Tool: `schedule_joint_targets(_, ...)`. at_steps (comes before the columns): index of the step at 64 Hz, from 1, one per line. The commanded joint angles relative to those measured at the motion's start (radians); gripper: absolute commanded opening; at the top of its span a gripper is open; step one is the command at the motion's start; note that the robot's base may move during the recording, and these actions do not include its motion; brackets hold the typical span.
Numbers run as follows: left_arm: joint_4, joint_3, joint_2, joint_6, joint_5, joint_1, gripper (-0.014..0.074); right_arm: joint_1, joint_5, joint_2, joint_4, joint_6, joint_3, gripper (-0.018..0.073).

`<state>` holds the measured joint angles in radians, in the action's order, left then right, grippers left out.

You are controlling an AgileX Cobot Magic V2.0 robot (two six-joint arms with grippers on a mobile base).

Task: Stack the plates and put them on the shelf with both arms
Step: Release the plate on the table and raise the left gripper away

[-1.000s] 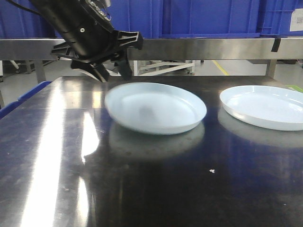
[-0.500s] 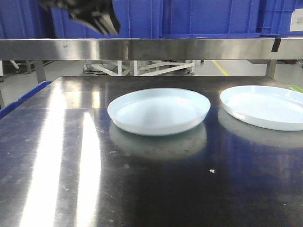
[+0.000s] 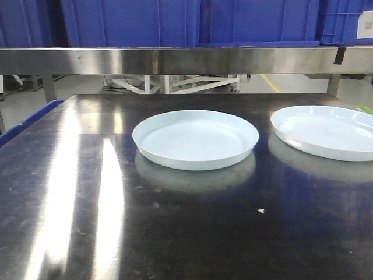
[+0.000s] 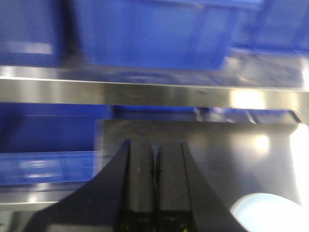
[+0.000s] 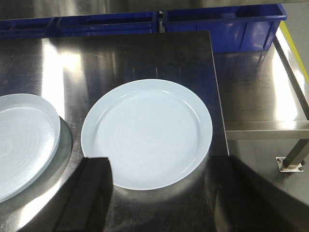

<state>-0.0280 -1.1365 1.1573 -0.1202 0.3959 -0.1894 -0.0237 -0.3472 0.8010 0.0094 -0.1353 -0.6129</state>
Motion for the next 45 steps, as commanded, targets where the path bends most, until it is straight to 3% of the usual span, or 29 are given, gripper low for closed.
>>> schedule_joint_targets(1,-0.005,0.076,-0.128,-0.014,-0.108,0.055,0.0088,0.006,0.077,-0.004,-0.009,0.002,-0.041,0.0526)
schedule_joint_targets(7,-0.005,0.192,-0.241,-0.014,-0.137,0.086,0.0088,0.006,0.077,-0.004,-0.009,0.002,-0.041,0.0526)
schedule_joint_targets(24,-0.001,0.493,-0.522,-0.014,-0.187,0.086,0.0088,0.006,0.076,-0.004,-0.009,0.002,-0.041,0.0526)
schedule_joint_targets(45,0.018,0.768,-0.731,-0.014,-0.217,0.086,0.0087,0.006,0.073,-0.004,-0.009,0.002,-0.041,0.0526)
